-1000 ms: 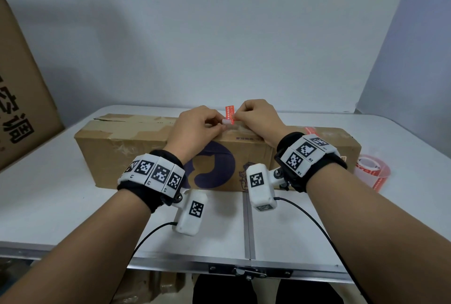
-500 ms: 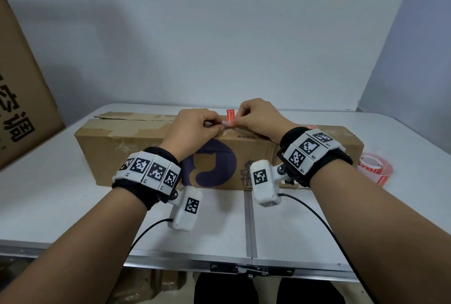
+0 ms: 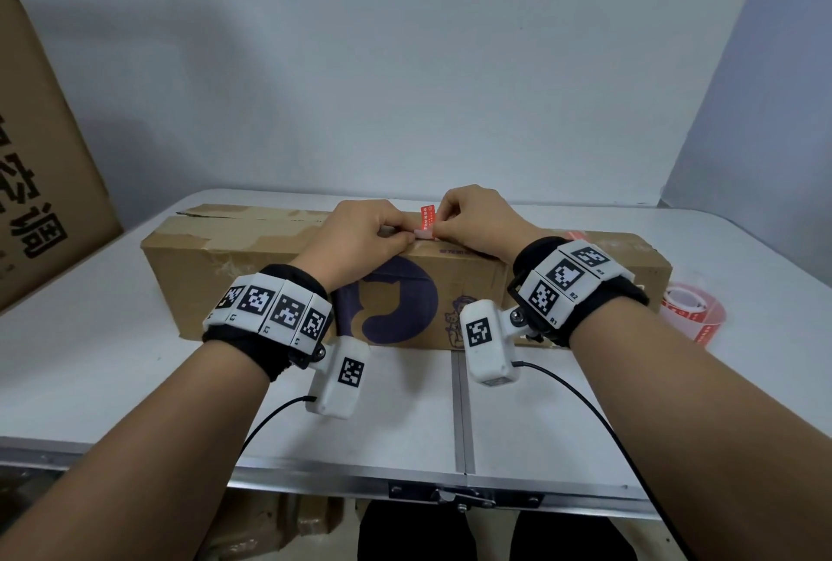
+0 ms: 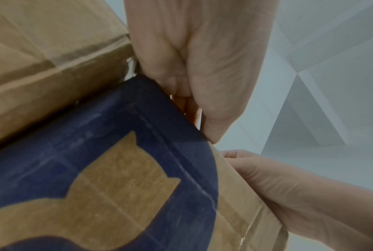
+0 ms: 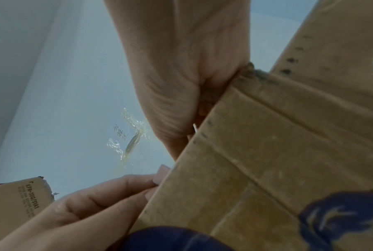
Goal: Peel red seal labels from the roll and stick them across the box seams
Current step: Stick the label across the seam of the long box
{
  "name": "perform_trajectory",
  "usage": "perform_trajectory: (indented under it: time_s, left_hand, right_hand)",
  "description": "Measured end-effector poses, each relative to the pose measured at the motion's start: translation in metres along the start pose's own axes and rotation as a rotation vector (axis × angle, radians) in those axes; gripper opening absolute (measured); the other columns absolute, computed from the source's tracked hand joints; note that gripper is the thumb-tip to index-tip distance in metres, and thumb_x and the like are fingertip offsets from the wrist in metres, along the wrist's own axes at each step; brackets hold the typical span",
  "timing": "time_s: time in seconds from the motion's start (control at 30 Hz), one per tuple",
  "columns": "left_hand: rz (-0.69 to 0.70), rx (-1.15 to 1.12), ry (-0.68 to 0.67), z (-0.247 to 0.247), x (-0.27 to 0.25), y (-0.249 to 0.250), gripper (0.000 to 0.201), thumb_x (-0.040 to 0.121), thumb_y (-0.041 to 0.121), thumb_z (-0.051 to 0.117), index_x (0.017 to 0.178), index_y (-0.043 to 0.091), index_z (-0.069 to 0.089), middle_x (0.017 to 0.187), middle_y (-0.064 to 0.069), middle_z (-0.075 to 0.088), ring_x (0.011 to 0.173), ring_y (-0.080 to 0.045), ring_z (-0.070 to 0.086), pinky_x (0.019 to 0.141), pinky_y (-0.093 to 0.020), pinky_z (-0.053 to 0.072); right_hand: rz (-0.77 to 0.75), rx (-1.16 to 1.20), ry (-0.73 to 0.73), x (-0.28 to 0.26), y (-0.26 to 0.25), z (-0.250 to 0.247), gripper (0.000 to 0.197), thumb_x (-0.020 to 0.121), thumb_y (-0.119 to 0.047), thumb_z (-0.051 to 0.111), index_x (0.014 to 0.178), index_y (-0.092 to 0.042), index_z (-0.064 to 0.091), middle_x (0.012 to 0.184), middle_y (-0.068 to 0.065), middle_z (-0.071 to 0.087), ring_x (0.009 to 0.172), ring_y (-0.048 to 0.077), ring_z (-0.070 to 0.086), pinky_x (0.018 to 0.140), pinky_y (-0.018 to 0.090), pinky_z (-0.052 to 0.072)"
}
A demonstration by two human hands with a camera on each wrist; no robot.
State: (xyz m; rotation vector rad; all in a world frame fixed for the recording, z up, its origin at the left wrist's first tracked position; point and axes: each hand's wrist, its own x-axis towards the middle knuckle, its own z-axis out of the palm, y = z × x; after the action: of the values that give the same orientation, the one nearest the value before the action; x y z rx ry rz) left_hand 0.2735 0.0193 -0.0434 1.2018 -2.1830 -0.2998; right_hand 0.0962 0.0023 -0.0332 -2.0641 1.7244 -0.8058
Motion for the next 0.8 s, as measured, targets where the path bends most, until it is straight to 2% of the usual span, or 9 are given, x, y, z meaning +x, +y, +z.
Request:
perform_trajectory:
  time_s: [0.13,0.2,0.23,0.33,0.43,0.5,0.63,0.73,0.8]
  left_hand:
    - [0.008,0.035,-0.009,0.000,0.000,-0.004,0.019,0.089,0.024,0.061,0.101,0.029,0.075,0.087,0.003,0.068,0.079,-0.013,0.056,0.069,-0.022,0.036]
    - [0.009,0.031,-0.002,0.001,0.000,-0.005,0.019,0.089,0.023,0.062,0.101,0.028,0.075,0.089,0.007,0.067,0.073,-0.005,0.052,0.065,-0.012,0.033]
    - [0.010,0.024,0.002,0.001,0.000,-0.005,0.019,0.089,0.022,0.062,0.101,0.027,0.075,0.088,0.009,0.065,0.071,-0.004,0.050,0.063,-0.008,0.031]
    - [0.014,0.021,0.004,0.001,0.001,-0.006,0.019,0.089,0.021,0.062,0.101,0.026,0.076,0.091,0.008,0.067,0.074,-0.005,0.051,0.064,-0.007,0.030]
    - [0.011,0.023,-0.001,0.001,0.002,-0.007,0.019,0.089,0.022,0.062,0.101,0.026,0.076,0.091,0.008,0.067,0.073,-0.005,0.051,0.063,-0.010,0.032]
    - [0.003,0.015,-0.003,0.001,0.002,-0.007,0.019,0.089,0.022,0.062,0.100,0.028,0.076,0.090,0.009,0.067,0.071,-0.003,0.051,0.064,-0.013,0.033]
    - [0.002,-0.013,-0.014,0.001,0.001,-0.008,0.020,0.088,0.022,0.062,0.100,0.031,0.075,0.095,0.008,0.070,0.082,-0.008,0.058,0.073,-0.021,0.039]
    - [0.005,-0.023,-0.019,0.000,0.001,-0.009,0.019,0.088,0.021,0.063,0.101,0.028,0.075,0.099,0.007,0.070,0.088,-0.010,0.061,0.076,-0.019,0.040]
    - [0.010,-0.025,-0.021,0.001,0.002,-0.009,0.019,0.089,0.021,0.062,0.102,0.025,0.075,0.100,0.007,0.070,0.088,-0.008,0.060,0.073,-0.013,0.038]
  right_hand:
    - [-0.016,-0.021,0.020,-0.002,-0.001,0.000,0.007,0.081,-0.014,0.066,0.080,-0.009,0.068,0.077,-0.006,0.057,0.083,0.012,0.053,0.056,0.011,0.035]
    - [-0.013,-0.052,0.042,-0.001,0.000,0.000,0.005,0.081,-0.016,0.066,0.079,-0.012,0.064,0.087,0.000,0.054,0.086,0.013,0.050,0.056,0.013,0.035]
    - [0.000,-0.058,0.055,0.000,0.001,0.000,0.010,0.080,-0.018,0.068,0.087,-0.012,0.063,0.096,0.003,0.052,0.089,0.014,0.048,0.057,0.016,0.036]
    - [0.040,-0.078,0.058,0.005,0.004,0.001,0.039,0.079,-0.026,0.071,0.111,-0.009,0.056,0.117,0.007,0.048,0.095,0.014,0.043,0.065,0.022,0.033]
    - [0.039,-0.084,0.054,0.011,0.004,0.003,0.039,0.078,-0.029,0.071,0.108,-0.009,0.057,0.116,0.009,0.056,0.098,0.019,0.050,0.063,0.022,0.035]
    - [0.036,-0.106,0.051,0.013,0.002,0.004,0.034,0.081,-0.028,0.069,0.106,-0.008,0.059,0.114,0.009,0.060,0.105,0.022,0.054,0.072,0.024,0.039]
    - [0.083,-0.137,0.055,0.018,0.002,0.005,0.027,0.085,-0.031,0.064,0.103,-0.011,0.063,0.111,0.006,0.065,0.105,0.021,0.059,0.083,0.032,0.048]
    - [0.105,-0.141,0.084,0.021,0.003,0.008,0.024,0.086,-0.029,0.062,0.103,-0.012,0.063,0.112,0.007,0.066,0.106,0.024,0.060,0.088,0.036,0.050]
    - [0.108,-0.141,0.105,0.021,0.004,0.009,0.022,0.088,-0.026,0.059,0.103,-0.011,0.063,0.112,0.008,0.066,0.106,0.025,0.059,0.088,0.037,0.050]
